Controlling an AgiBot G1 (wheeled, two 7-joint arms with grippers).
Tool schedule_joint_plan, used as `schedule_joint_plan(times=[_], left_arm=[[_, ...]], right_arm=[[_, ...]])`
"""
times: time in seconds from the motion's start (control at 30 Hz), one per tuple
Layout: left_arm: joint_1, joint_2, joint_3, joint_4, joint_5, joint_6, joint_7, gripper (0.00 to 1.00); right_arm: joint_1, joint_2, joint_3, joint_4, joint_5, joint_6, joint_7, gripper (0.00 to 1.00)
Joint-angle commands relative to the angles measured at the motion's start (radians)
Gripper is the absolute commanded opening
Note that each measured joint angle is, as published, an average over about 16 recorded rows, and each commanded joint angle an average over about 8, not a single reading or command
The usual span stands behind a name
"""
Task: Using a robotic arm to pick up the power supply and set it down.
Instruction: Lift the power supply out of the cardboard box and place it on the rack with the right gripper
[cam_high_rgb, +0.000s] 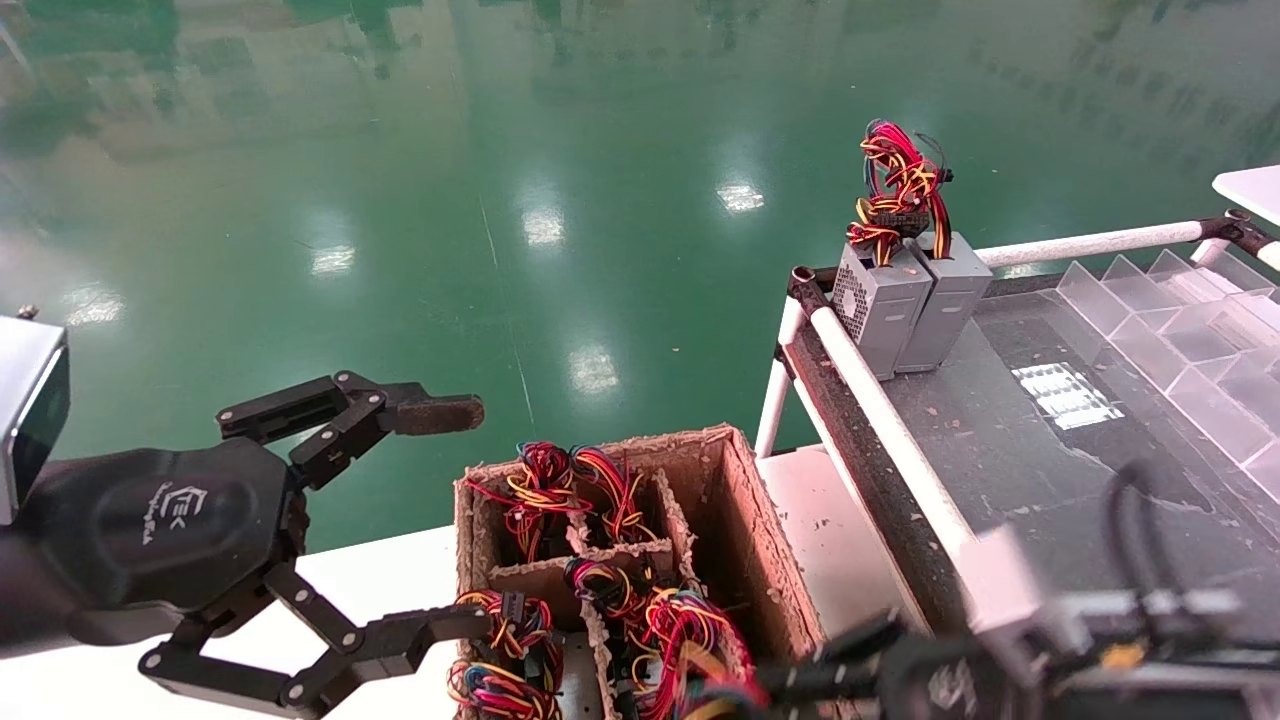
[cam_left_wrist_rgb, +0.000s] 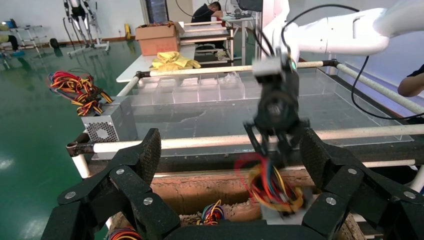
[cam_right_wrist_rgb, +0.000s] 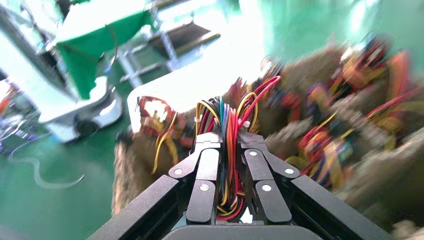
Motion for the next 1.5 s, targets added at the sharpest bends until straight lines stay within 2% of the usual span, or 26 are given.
schedule_joint_plan(times=[0.03, 0.23, 0.43, 0.6, 0.83, 1.23, 1.5], left_arm=[[0.0, 0.0, 0.0, 0.0, 0.0, 0.0, 0.0, 1.0], [0.0, 0.0, 0.0, 0.0, 0.0, 0.0, 0.0, 1.0], [0.0, 0.0, 0.0, 0.0, 0.0, 0.0, 0.0, 1.0], [0.0, 0.0, 0.0, 0.0, 0.0, 0.0, 0.0, 1.0], [0.0, 0.0, 0.0, 0.0, 0.0, 0.0, 0.0, 1.0], [0.0, 0.0, 0.0, 0.0, 0.0, 0.0, 0.0, 1.0], [0.0, 0.0, 0.0, 0.0, 0.0, 0.0, 0.0, 1.0]], right_arm=[[0.006, 0.014, 0.019, -0.004, 0.037, 0.0, -0.007, 0.0], [0.067, 0.045, 0.083, -0.054, 0.119, 0.015, -0.031, 0.0], [0.157, 0.067, 0.132, -0.121, 0.131, 0.07, -0.064, 0.0], [0.23, 0.068, 0.157, -0.201, 0.088, 0.17, -0.129, 0.0], [0.31, 0.04, 0.161, -0.39, 0.006, 0.282, -0.26, 0.0], [0.479, -0.038, 0.121, -0.691, -0.122, 0.418, -0.407, 0.0], [0.558, -0.119, 0.092, -0.856, -0.184, 0.55, -0.481, 0.0]])
